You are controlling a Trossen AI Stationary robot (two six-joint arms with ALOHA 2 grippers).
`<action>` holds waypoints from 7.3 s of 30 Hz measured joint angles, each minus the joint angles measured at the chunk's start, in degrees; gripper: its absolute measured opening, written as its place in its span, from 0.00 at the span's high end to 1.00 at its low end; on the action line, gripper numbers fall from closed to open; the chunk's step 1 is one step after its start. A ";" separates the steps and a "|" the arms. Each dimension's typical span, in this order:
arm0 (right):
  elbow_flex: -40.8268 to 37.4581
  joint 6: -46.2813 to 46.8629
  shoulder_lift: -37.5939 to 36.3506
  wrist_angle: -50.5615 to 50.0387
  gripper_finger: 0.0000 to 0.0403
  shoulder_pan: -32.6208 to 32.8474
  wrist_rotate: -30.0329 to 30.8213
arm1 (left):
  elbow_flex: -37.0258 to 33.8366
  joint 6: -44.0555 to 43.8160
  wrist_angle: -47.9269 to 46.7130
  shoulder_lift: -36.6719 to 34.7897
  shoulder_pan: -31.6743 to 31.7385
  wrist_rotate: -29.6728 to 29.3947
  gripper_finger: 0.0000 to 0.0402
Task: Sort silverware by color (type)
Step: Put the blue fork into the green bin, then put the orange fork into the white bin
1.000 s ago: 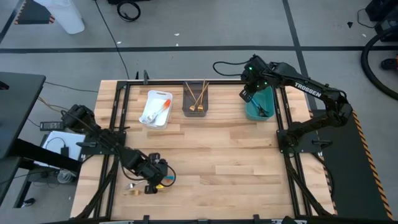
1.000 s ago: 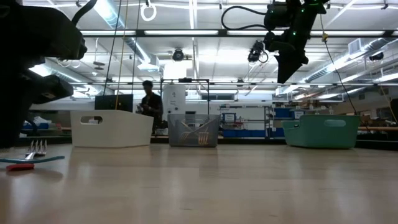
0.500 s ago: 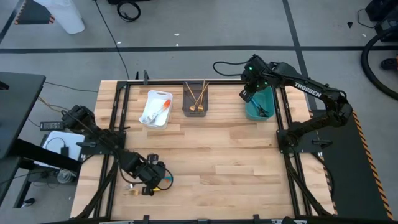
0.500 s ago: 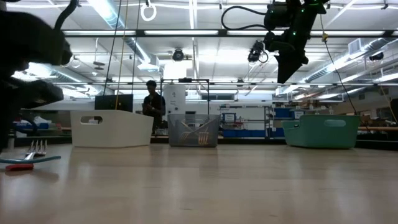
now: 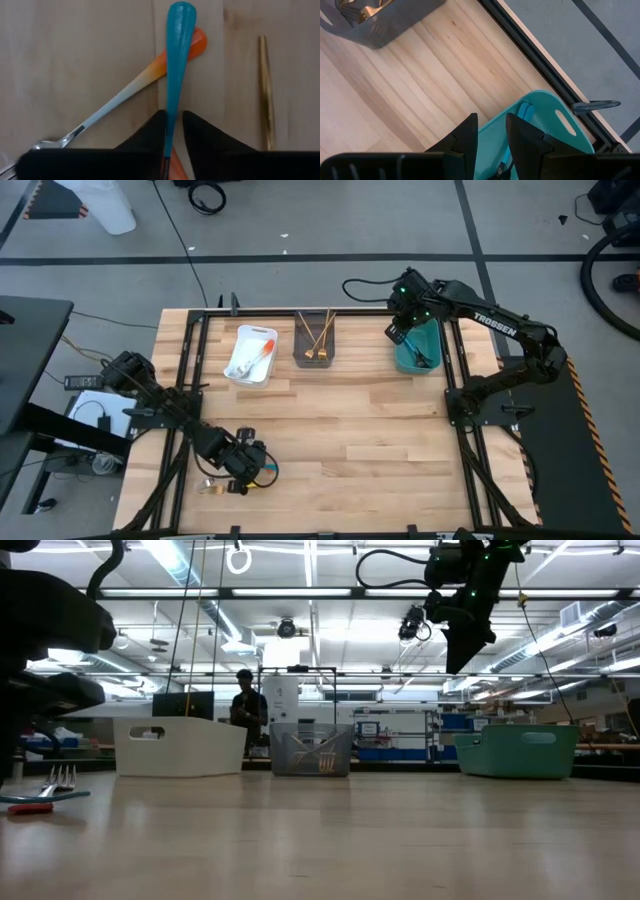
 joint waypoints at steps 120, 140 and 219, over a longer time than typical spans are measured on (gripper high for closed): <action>0.00 14.41 2.44 43.75 0.97 31.23 11.80 | 20.62 13.74 49.00 -4.51 45.38 -19.31 0.75; -0.95 16.18 -0.33 17.37 0.97 23.30 18.08 | 20.64 13.57 25.67 -7.25 45.29 -20.01 0.66; -23.40 8.75 -1.27 9.41 0.81 -7.34 2.78 | 19.39 0.36 -30.50 -15.42 29.91 10.50 0.66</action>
